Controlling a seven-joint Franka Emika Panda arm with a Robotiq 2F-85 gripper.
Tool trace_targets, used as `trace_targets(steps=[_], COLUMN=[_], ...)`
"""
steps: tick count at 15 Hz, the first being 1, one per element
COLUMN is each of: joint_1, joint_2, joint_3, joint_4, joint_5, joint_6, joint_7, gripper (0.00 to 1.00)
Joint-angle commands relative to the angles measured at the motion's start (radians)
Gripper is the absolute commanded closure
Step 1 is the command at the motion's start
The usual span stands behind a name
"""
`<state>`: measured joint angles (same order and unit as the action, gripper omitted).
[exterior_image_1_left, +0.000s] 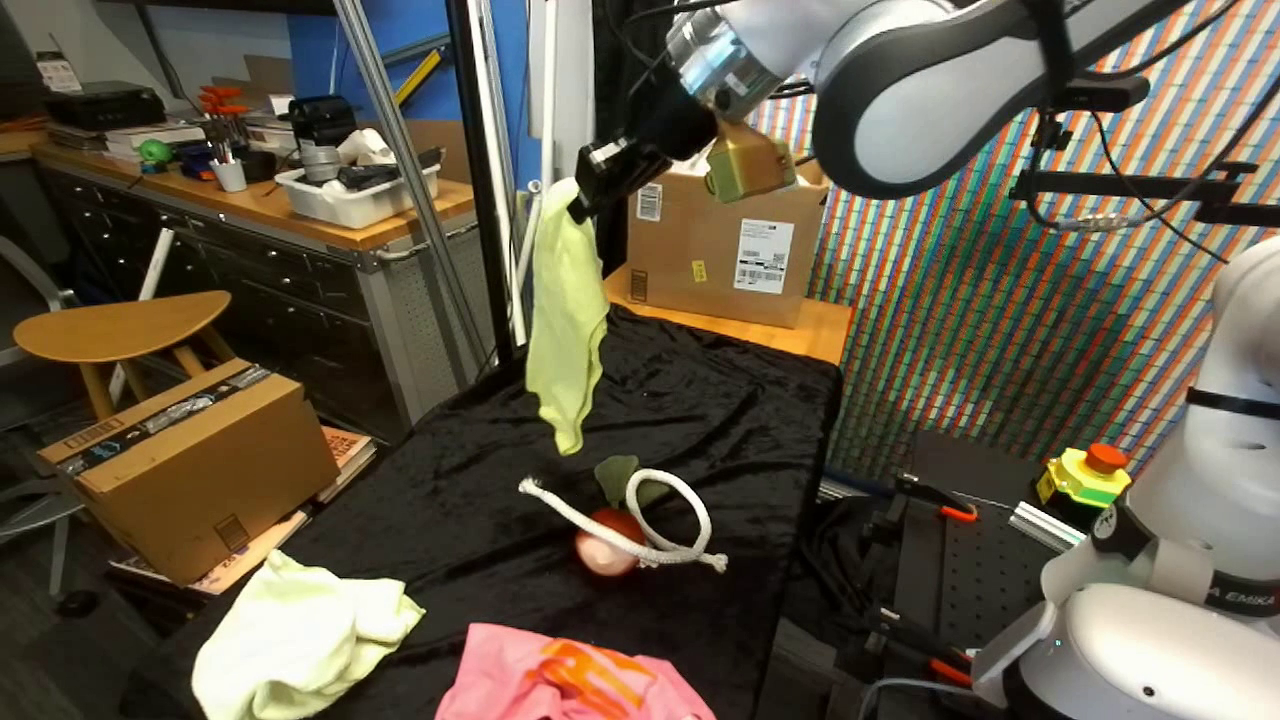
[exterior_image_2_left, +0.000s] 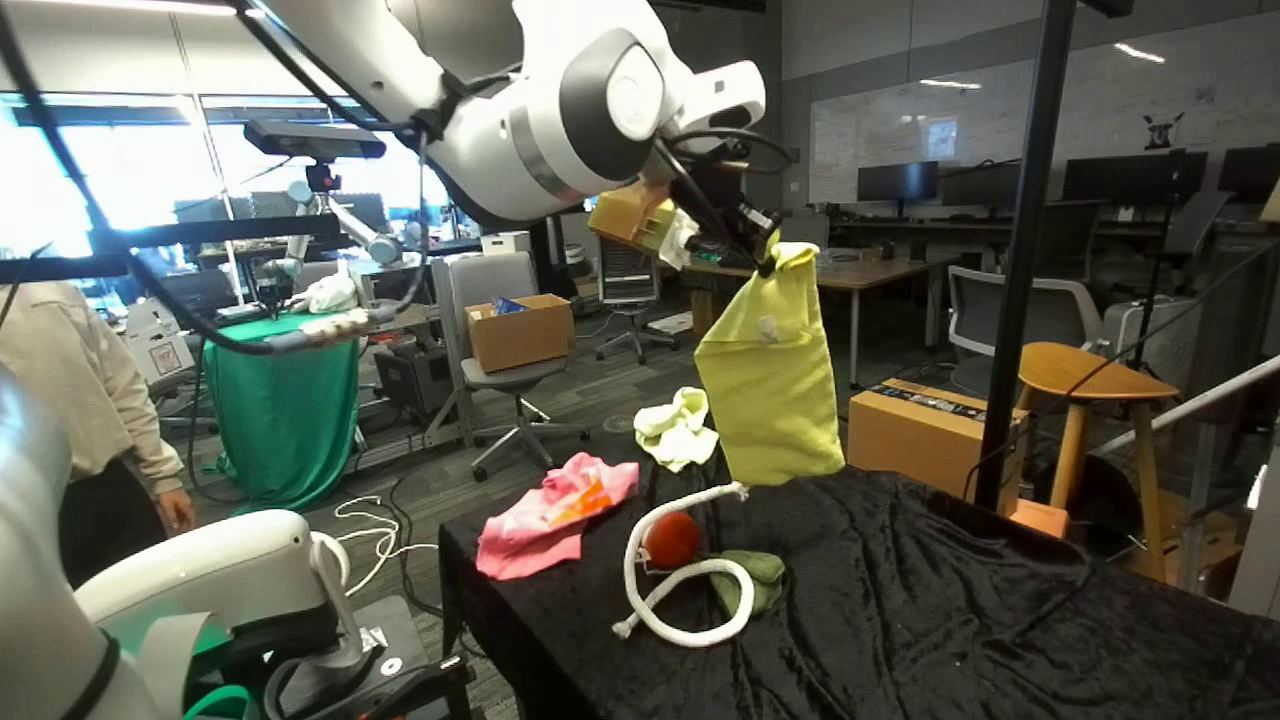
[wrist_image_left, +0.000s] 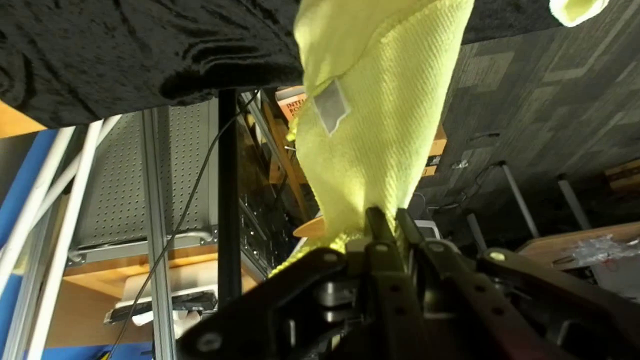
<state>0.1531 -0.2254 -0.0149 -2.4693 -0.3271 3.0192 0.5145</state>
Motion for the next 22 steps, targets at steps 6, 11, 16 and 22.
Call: trace_targets(steps=[6,11,16,22], joint_1=[0.113,0.038,-0.179,-0.421], joint_2=[-0.485,-0.381,-0.121,0.144], joint_3=[0.113,0.225,0.384,0.537], joint_4=[-0.288,-0.245,-0.195,-0.038], joint_5=[0.303,0.291,0.140,-0.214], joint_6=[-0.377,-0.459,-0.275,-0.271], joint_7=[-0.252,-0.228,-0.077,0.200], gripper=[0.93,0.93,0.94,0.94])
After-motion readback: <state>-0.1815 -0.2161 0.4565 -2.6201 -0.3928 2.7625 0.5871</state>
